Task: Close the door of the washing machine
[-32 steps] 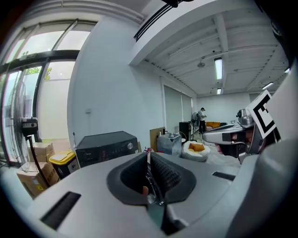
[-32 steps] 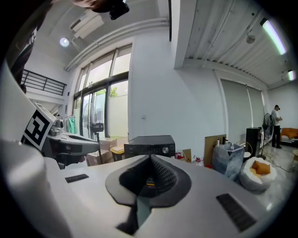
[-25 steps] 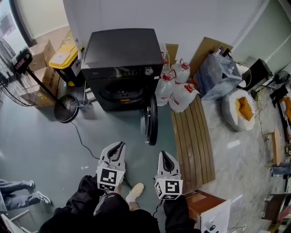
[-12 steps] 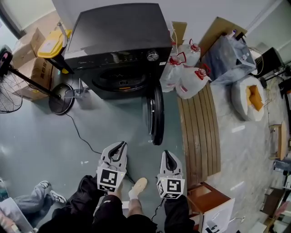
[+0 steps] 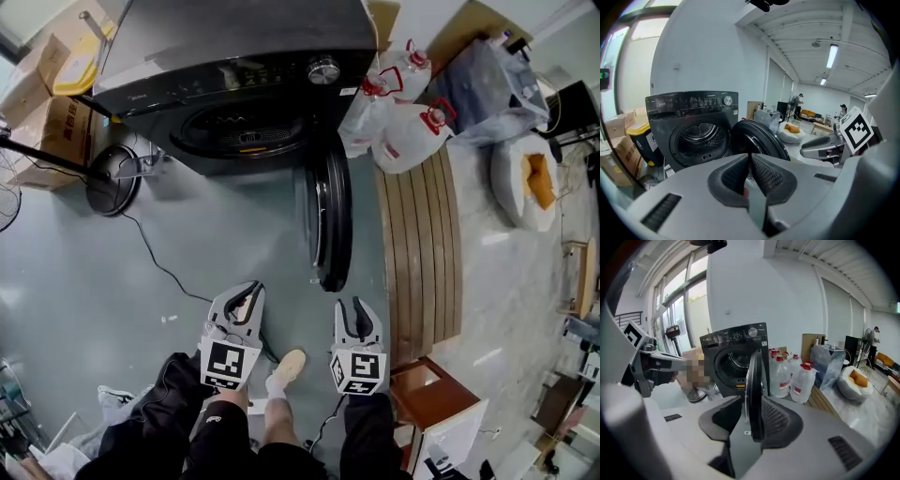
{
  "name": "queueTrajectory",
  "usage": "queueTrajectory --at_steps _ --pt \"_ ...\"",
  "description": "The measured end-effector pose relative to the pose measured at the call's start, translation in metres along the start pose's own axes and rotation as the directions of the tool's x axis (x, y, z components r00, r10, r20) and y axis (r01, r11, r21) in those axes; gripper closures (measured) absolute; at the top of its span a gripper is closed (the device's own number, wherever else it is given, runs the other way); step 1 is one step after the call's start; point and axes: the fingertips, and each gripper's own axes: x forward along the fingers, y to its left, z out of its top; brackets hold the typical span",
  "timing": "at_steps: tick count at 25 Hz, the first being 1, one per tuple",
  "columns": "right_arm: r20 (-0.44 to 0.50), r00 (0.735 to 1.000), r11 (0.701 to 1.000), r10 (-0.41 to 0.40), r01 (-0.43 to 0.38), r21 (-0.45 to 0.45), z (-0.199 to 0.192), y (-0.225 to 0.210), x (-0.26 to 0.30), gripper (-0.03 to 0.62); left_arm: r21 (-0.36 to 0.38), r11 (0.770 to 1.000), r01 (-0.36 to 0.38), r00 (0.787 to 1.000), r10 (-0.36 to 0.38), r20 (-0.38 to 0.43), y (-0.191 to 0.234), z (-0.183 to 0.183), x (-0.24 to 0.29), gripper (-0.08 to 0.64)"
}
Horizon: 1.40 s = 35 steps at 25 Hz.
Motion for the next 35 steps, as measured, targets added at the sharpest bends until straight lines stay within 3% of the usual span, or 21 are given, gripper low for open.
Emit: queueTrajectory --at_steps 5,13,18,21,35 --pt "-0.054 0.998 0.999 -0.034 0.034 -0.003 -0.029 -0.020 0.033 0.436 -0.015 1.000 0.000 1.000 0.000 -0.019 0.010 -0.024 0.012 0.522" --pt "-0.124 0.992 0.998 -0.025 0.019 -0.057 -0.058 -0.027 0.071 0.434 -0.037 0.999 0.000 0.999 -0.002 -0.053 0.020 -0.052 0.022 0.522" --pt "-0.159 0.987 0.994 -0.022 0.005 -0.109 -0.068 -0.023 0.080 0.509 -0.055 0.998 -0.017 0.998 0.013 -0.057 0.029 -0.060 0.022 0.522" --pt "-0.160 0.987 0.995 -0.019 0.003 -0.095 -0.070 -0.019 0.081 0.519 -0.061 0.998 -0.025 0.998 0.021 -0.060 0.037 -0.065 0.019 0.522" --pt "-0.166 0.979 0.992 0.114 -0.122 -0.037 -0.069 0.066 0.101 0.502 -0.104 0.989 -0.104 0.993 0.097 -0.070 0.080 -0.090 -0.015 0.522"
